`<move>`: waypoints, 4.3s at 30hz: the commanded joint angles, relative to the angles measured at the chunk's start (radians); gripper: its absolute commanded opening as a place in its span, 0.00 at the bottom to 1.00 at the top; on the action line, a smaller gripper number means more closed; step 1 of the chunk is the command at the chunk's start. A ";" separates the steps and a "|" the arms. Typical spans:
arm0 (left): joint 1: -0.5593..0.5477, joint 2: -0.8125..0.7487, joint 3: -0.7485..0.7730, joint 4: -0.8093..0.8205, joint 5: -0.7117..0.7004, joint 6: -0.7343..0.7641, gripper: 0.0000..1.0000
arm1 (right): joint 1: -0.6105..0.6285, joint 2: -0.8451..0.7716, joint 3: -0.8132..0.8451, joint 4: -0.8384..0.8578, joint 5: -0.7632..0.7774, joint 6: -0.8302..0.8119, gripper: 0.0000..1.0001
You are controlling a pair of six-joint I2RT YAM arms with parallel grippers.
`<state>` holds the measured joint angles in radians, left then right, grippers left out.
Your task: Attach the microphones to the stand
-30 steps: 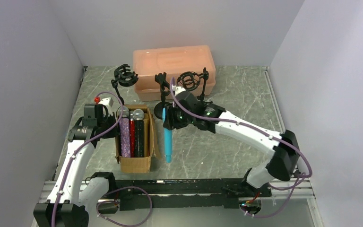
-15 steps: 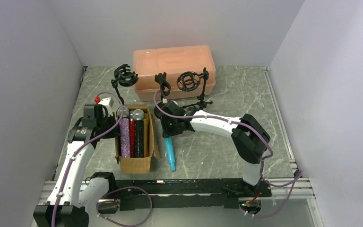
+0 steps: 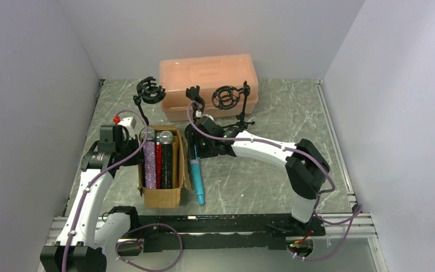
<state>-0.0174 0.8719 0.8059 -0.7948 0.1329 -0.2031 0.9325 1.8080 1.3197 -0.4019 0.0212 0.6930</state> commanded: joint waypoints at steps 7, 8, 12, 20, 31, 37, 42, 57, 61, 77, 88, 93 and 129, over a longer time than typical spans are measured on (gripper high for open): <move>-0.003 -0.026 0.030 0.078 0.048 -0.002 0.00 | 0.026 -0.143 0.175 0.034 -0.014 0.033 0.57; -0.002 -0.025 0.030 0.078 0.048 -0.001 0.00 | 0.033 -0.123 0.202 0.028 -0.057 0.022 0.57; -0.002 -0.022 0.031 0.076 0.048 -0.005 0.00 | 0.064 -0.021 0.317 -0.022 -0.126 -0.030 0.58; -0.002 -0.022 0.036 0.072 0.046 -0.002 0.00 | 0.097 0.142 0.486 -0.146 -0.171 -0.086 0.58; -0.003 -0.020 0.044 0.071 0.069 0.006 0.00 | 0.120 0.322 0.641 -0.244 -0.123 -0.143 0.56; -0.001 -0.025 0.041 0.069 0.062 0.016 0.00 | 0.127 0.304 0.646 -0.232 -0.083 -0.157 0.42; -0.003 -0.025 0.041 0.068 0.045 0.021 0.00 | 0.122 0.173 0.630 -0.190 -0.084 -0.173 0.28; -0.002 -0.019 0.042 0.066 0.031 0.019 0.00 | 0.001 -0.260 0.066 -0.173 -0.142 -0.188 0.28; -0.003 -0.022 0.041 0.070 0.032 0.017 0.00 | -0.013 -0.247 -0.040 -0.120 -0.154 -0.172 0.28; -0.002 -0.030 0.041 0.070 0.052 0.018 0.00 | -0.040 0.020 0.028 0.004 -0.102 -0.072 0.39; -0.003 -0.033 0.039 0.071 0.065 0.019 0.00 | -0.040 0.034 0.096 -0.025 -0.091 -0.040 0.58; -0.002 -0.032 0.042 0.069 0.066 0.016 0.00 | -0.031 -0.070 0.122 -0.029 -0.064 -0.023 0.60; -0.003 -0.041 0.054 0.076 0.140 -0.006 0.00 | 0.146 0.430 0.814 -0.112 -0.327 -0.090 0.45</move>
<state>-0.0124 0.8650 0.8062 -0.8104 0.1577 -0.1864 1.0611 2.2463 2.0975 -0.5823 -0.2497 0.6098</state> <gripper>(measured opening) 0.023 0.517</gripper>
